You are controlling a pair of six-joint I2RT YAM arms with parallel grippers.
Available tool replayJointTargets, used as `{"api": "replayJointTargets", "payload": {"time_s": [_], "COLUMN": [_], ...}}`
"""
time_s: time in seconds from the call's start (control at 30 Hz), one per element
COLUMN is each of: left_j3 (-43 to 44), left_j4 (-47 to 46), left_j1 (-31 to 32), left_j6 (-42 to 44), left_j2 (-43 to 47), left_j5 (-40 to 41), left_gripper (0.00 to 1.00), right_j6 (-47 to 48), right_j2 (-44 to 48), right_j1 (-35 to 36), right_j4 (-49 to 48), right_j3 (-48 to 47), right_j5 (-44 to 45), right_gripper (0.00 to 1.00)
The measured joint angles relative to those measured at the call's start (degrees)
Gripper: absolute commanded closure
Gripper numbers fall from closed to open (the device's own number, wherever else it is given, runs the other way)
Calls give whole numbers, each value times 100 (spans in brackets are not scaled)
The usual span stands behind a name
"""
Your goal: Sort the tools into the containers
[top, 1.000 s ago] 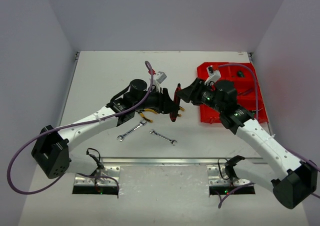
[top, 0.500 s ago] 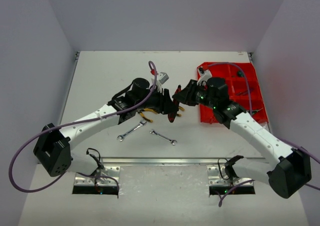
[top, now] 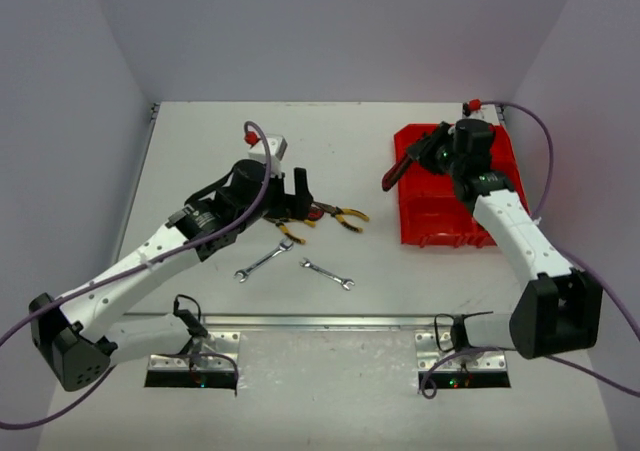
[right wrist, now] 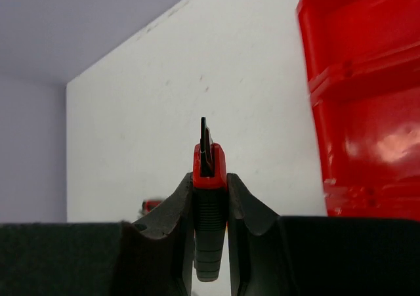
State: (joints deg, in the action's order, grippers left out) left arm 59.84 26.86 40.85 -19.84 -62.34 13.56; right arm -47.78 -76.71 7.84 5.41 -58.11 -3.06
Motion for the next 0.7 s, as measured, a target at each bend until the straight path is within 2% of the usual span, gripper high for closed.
{"api": "replayJointTargets", "payload": {"time_s": [0.17,0.33,0.53,0.57,0.67,0.7], "left_j3": [-410,-1173,-1581,-1581,-1581,-1581], "left_j4": [79,126,207,175,117,117], "left_j1": [5,5,5,5,5,5], "left_j6": [315,465,494,499,499,499], "left_j2": [729,885,925,945,996,996], "left_j5": [137,-59,-258,-269,-260,-256], "left_gripper": [0,0,0,0,0,0], "right_j6": [78,375,671,692,736,736], "right_j2": [-1353,-2710,-3987,-4141,-4354,-4375], "right_j1": [-159,-292,-591,-645,-766,-790], "right_j4": [34,69,137,143,204,259], "right_j3": [-1158,-2348,-3577,-3709,-3814,-3812], "right_j5": [1244,2317,2808,2823,2838,2840], "right_gripper": [100,100,100,99,75,74]}}
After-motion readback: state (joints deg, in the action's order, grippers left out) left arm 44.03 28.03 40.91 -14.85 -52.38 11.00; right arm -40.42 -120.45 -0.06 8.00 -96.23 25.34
